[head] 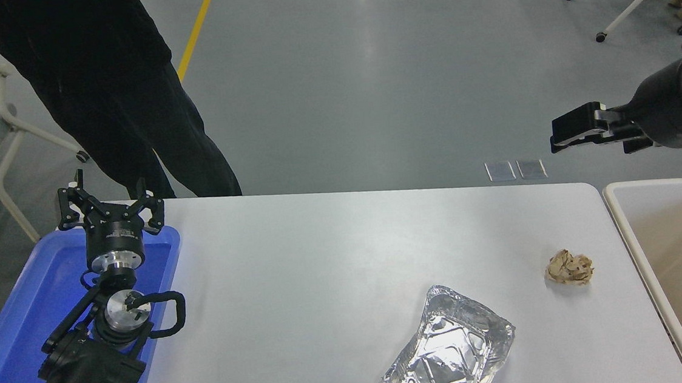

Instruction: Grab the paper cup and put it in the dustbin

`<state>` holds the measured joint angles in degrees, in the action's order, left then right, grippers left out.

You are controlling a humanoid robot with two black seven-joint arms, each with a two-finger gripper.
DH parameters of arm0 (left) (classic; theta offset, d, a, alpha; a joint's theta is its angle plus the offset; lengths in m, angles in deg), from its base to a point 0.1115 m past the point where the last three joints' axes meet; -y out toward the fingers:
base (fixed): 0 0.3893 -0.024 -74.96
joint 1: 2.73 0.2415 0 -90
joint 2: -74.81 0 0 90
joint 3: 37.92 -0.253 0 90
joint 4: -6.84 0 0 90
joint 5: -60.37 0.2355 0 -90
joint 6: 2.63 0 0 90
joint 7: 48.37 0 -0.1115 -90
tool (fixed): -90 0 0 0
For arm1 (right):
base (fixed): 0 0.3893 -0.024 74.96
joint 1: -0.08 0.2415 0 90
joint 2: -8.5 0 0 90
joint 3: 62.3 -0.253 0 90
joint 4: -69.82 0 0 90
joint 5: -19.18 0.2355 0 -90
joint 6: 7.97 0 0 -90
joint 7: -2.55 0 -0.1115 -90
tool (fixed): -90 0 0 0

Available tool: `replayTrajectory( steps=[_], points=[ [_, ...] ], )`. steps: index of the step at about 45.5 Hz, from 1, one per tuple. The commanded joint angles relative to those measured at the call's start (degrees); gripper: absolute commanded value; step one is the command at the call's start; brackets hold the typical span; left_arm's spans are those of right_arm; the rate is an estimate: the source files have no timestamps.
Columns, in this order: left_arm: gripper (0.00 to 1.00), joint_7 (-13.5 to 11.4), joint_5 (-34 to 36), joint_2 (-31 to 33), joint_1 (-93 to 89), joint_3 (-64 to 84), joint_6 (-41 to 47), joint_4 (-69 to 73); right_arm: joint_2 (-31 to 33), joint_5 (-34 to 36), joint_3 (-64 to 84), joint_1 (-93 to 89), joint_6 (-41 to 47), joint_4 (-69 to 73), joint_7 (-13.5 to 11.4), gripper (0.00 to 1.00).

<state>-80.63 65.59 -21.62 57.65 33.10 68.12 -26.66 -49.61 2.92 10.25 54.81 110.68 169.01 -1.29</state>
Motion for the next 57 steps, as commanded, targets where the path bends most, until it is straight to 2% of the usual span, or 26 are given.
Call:
replayTrajectory(
  steps=[1,8,20,31,39,57],
  points=[
    [0.99,0.0,0.0,0.0,0.0,0.0,0.0,0.0,-1.7,0.6,-0.6,4.5,10.5,0.8,0.4,1.0],
    [0.99,0.0,0.0,0.0,0.0,0.0,0.0,0.0,-2.5,2.1,-1.6,4.7,11.0,0.8,0.4,1.0],
    [0.99,0.0,0.0,0.0,0.0,0.0,0.0,0.0,-9.8,6.7,-2.9,4.1,10.4,0.2,0.4,1.0],
    [0.99,0.0,0.0,0.0,0.0,0.0,0.0,0.0,-14.6,6.7,-2.9,-0.4,5.7,-2.9,0.4,1.0],
    [0.99,0.0,0.0,0.0,0.0,0.0,0.0,0.0,-15.7,4.9,-2.1,-2.3,5.3,-4.4,0.4,1.0],
    [0.99,0.0,0.0,0.0,0.0,0.0,0.0,-0.1,-15.5,5.7,-1.8,-2.2,5.9,-4.3,0.4,1.0]
  ],
)
